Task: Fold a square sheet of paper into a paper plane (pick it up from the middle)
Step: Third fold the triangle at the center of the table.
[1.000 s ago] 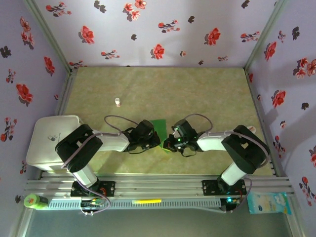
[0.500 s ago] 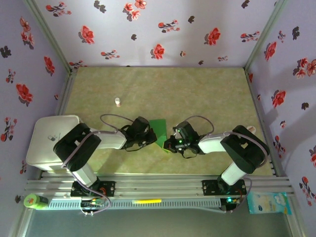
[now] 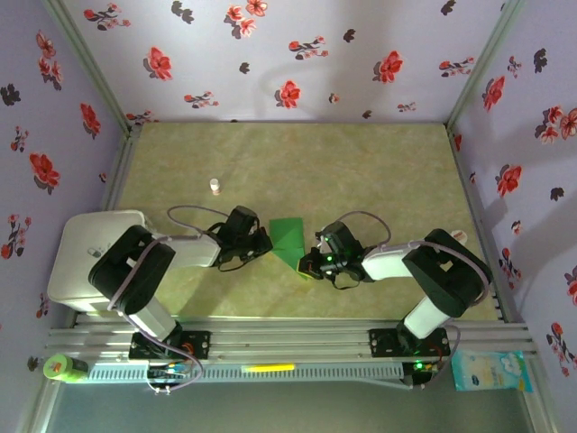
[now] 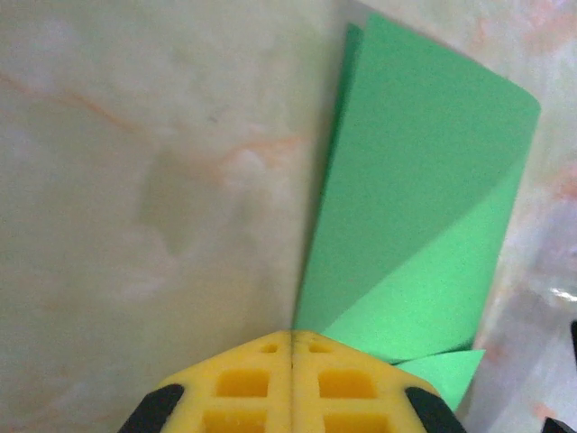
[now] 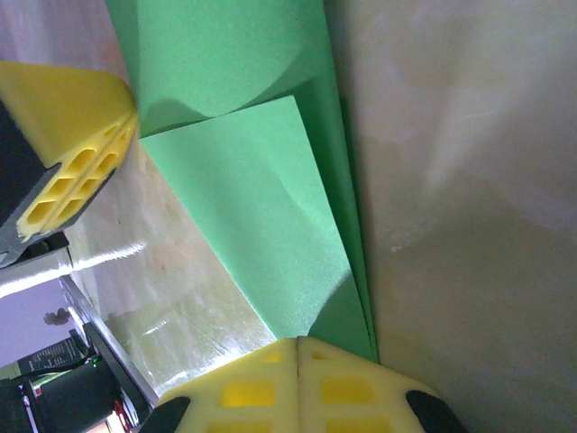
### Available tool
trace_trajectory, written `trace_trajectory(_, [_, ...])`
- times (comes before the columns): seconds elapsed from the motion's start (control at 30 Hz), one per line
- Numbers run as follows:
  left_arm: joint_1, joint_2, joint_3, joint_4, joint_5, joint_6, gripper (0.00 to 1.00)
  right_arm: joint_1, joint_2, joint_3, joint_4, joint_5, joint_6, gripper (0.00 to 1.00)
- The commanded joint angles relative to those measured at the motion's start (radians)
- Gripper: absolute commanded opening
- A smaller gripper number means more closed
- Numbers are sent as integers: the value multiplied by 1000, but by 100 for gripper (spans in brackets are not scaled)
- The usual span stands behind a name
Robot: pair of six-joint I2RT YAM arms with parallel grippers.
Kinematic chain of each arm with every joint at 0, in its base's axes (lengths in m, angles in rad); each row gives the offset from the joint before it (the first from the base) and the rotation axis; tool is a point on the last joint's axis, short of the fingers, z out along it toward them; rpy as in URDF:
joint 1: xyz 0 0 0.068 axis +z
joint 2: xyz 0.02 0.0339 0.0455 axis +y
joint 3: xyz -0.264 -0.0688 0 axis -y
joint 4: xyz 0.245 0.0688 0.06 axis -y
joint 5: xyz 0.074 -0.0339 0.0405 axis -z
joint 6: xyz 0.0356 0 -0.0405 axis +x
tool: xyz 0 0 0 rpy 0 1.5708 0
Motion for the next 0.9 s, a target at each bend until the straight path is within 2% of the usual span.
trace_trajectory(0.0, [13,-50,8,-103,-50,55,0,-4,19,-22,-166,35,-30,0])
trace_trajectory(0.17, [-1,-136,29,-131,-49,50,0,-5,20,-2,-192,30,-47,0])
trace_trajectory(0.3, [-54,-161,40,-92,-18,49,1,-9,15,9,-205,31,-52,0])
trace_trajectory(0.5, [-101,-75,66,-8,72,48,1,-11,8,11,-209,32,-50,0])
trace_trajectory(0.87, [-97,92,28,113,76,-11,0,-14,-22,28,-213,18,-44,0])
